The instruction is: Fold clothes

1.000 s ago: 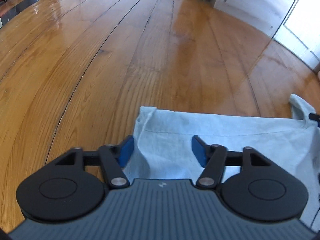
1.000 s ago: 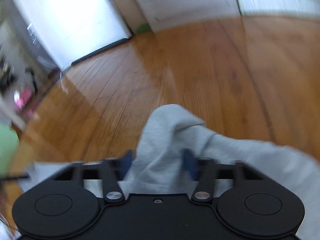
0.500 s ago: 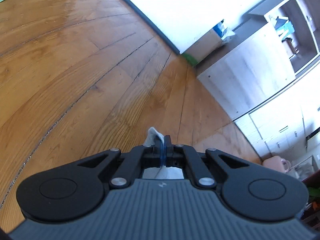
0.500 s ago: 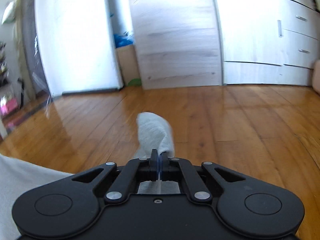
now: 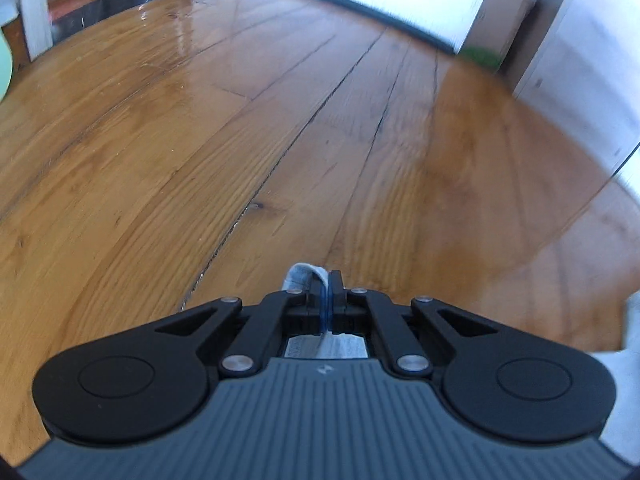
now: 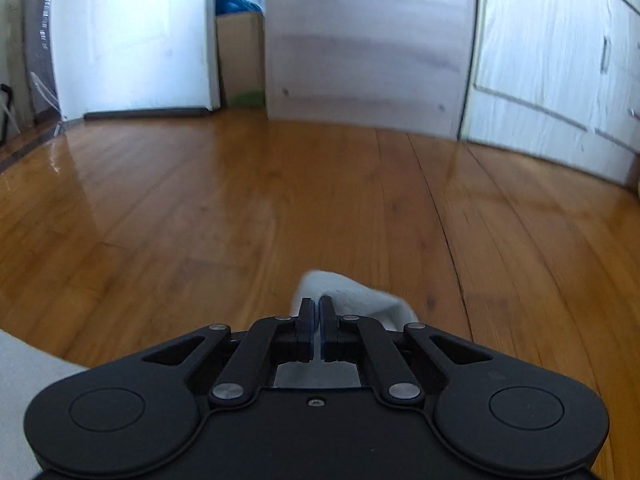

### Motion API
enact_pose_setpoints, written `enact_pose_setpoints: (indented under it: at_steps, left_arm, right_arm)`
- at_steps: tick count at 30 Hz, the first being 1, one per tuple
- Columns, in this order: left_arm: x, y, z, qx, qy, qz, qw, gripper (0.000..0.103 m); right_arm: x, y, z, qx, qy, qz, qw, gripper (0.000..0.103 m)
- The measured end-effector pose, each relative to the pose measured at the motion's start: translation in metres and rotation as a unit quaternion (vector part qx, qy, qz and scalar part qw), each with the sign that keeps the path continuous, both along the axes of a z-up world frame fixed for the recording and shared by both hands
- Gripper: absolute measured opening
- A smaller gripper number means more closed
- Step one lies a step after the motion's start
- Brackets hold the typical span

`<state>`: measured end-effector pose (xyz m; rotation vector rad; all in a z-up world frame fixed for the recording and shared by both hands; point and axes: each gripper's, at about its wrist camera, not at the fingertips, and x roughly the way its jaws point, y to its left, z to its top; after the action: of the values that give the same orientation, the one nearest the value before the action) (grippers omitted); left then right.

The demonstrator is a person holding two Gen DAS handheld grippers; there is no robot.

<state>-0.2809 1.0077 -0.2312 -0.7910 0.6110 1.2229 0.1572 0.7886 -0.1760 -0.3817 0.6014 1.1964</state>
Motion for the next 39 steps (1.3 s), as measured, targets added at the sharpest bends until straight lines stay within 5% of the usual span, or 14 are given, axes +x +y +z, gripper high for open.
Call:
enact_pose_setpoints:
  at_steps: [4, 11, 16, 18, 21, 23, 25, 27, 28, 29, 34, 39]
  left_arm:
    - [0.008, -0.001, 0.001, 0.009, 0.032, -0.036, 0.9988, 0.001]
    - [0.005, -0.001, -0.009, 0.004, 0.071, -0.051, 0.9962, 0.001]
    - [-0.003, -0.006, -0.008, -0.002, 0.018, -0.024, 0.9996, 0.005]
    - [-0.004, -0.004, -0.005, -0.016, 0.033, -0.008, 0.9993, 0.017]
    - [-0.008, -0.017, 0.021, 0.014, -0.041, -0.032, 0.9985, 0.051]
    - [-0.001, -0.047, 0.040, 0.055, -0.101, -0.072, 0.9907, 0.075]
    - [0.016, -0.069, 0.046, 0.045, -0.128, -0.096, 0.9861, 0.077]
    - [0.038, -0.085, 0.045, 0.016, -0.154, -0.116, 0.9810, 0.077]
    - [0.050, -0.091, 0.042, -0.001, -0.165, -0.124, 0.9786, 0.077]
    - [0.063, -0.097, 0.043, 0.002, -0.160, -0.137, 0.9776, 0.077]
    - [0.127, -0.127, 0.047, 0.019, -0.132, -0.203, 0.9701, 0.075]
    - [0.190, -0.158, 0.052, 0.036, -0.104, -0.267, 0.9573, 0.077]
  right_arm:
    - [0.037, -0.036, 0.010, 0.019, 0.054, -0.026, 0.998, 0.063]
    - [0.141, -0.094, 0.001, -0.014, 0.200, -0.105, 0.974, 0.064]
    - [0.167, -0.112, -0.022, -0.051, 0.275, -0.081, 0.957, 0.065]
    - [0.162, -0.112, -0.029, -0.056, 0.277, -0.074, 0.956, 0.066]
    - [0.157, -0.113, -0.039, -0.053, 0.290, -0.071, 0.953, 0.071]
    - [0.148, -0.120, -0.043, -0.041, 0.284, -0.065, 0.956, 0.078]
    - [0.140, -0.123, -0.046, -0.027, 0.272, -0.052, 0.961, 0.078]
    - [0.134, -0.121, -0.047, -0.016, 0.265, -0.029, 0.964, 0.069]
    - [0.130, -0.119, -0.046, -0.014, 0.261, -0.018, 0.965, 0.031]
    - [0.124, -0.116, -0.044, -0.019, 0.254, -0.007, 0.967, 0.007]
    - [0.038, -0.132, -0.031, -0.052, 0.198, 0.140, 0.969, 0.007]
    - [-0.058, -0.155, -0.016, -0.085, 0.132, 0.300, 0.941, 0.008]
